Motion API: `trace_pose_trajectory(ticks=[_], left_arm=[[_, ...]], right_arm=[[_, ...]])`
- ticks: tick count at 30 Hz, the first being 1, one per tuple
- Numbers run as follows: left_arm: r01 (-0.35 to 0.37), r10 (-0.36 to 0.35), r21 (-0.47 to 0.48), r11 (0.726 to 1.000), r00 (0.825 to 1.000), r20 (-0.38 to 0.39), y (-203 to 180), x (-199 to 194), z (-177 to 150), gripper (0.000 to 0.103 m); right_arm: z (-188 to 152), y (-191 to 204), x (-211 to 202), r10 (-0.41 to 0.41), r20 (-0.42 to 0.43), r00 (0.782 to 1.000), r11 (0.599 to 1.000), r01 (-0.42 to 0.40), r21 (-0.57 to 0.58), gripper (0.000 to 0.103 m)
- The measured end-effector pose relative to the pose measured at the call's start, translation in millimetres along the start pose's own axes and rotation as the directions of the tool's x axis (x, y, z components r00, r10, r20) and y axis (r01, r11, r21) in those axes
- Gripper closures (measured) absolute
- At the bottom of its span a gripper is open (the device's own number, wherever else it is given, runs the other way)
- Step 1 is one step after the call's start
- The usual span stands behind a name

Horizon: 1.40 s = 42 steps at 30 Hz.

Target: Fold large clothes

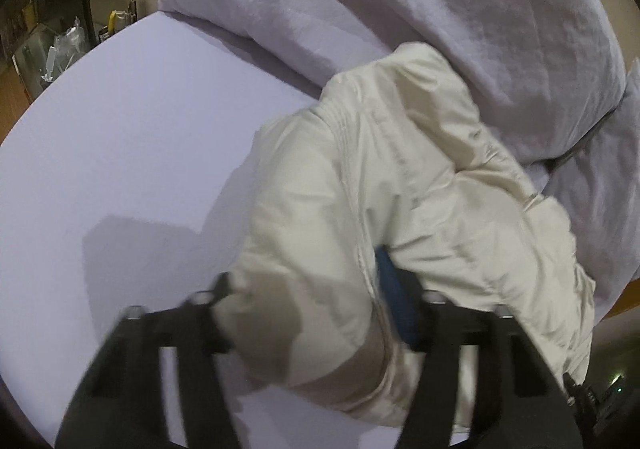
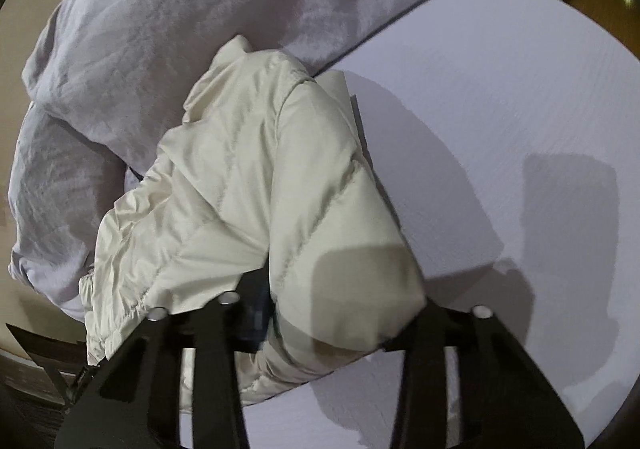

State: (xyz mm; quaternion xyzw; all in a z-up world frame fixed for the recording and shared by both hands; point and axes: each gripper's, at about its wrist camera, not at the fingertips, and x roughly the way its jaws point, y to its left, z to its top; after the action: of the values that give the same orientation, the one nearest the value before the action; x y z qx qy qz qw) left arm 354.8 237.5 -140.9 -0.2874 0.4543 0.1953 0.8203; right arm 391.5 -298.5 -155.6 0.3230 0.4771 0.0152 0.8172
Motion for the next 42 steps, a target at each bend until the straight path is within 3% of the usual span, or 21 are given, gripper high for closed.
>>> trace_pose_trajectory(ticks=[1,4,17,23,26,30,32,34,37,42], left_arm=[[0.008,-0.008,-0.001,1.000,1.000,0.006,0.6,-3.9,-1.3,0.066],[0.036,-0.036,-0.001,0.999,0.999,0.025,7.2,-20.8,-6.0,0.074],[0.051,-0.051,0.009,0.999,0.999,0.018,101.7,-95.7,-62.5,0.074],[0.041,-0.042,0.036,0.999,0.999,0.021,132.7,-118.0,-89.1,0.073],[0.027,-0.028,0.033,0.999,0.999,0.019,135.0,-117.7,-92.9,0.068],[-0.012,0.012,0.018,1.000,1.000,0.015,135.1,-113.7,-91.6,0.052],[-0.030,0.030,0.009,1.000,0.999,0.014,137.1,-111.8,-92.3,0.043],[-0.047,0.047,-0.003,0.999,0.999,0.014,139.6,-109.8,-92.0,0.035],[-0.044,0.044,-0.016,0.999,0.999,0.011,141.2,-106.2,-90.3,0.027],[-0.024,0.025,-0.048,0.999,1.000,0.004,143.1,-100.1,-86.7,0.024]], right_arm=[[-1.4,2.1,-4.9,-0.002,0.005,1.000,1.000,0.002,-0.006,0.072],[-7.5,14.8,-24.8,-0.012,0.021,1.000,0.999,0.013,-0.032,0.075],[-102.0,-0.2,-84.7,0.037,-0.025,0.999,0.996,-0.039,-0.075,0.075],[-135.0,-1.7,-101.5,0.022,-0.019,1.000,0.993,-0.024,-0.112,0.073],[-138.7,3.0,-108.2,-0.027,0.003,1.000,0.988,0.028,-0.150,0.063],[-138.4,12.8,-118.8,-0.110,0.049,0.993,0.974,0.117,-0.194,0.050],[-136.8,17.0,-127.4,-0.167,0.105,0.980,0.958,0.187,-0.216,0.038],[-133.1,20.8,-138.9,-0.196,0.177,0.964,0.945,0.234,-0.227,0.035],[-127.5,31.9,-141.8,-0.184,0.191,0.964,0.935,0.232,-0.267,0.035],[-137.2,70.1,-126.4,-0.122,0.160,0.980,0.915,0.173,-0.363,0.035]])
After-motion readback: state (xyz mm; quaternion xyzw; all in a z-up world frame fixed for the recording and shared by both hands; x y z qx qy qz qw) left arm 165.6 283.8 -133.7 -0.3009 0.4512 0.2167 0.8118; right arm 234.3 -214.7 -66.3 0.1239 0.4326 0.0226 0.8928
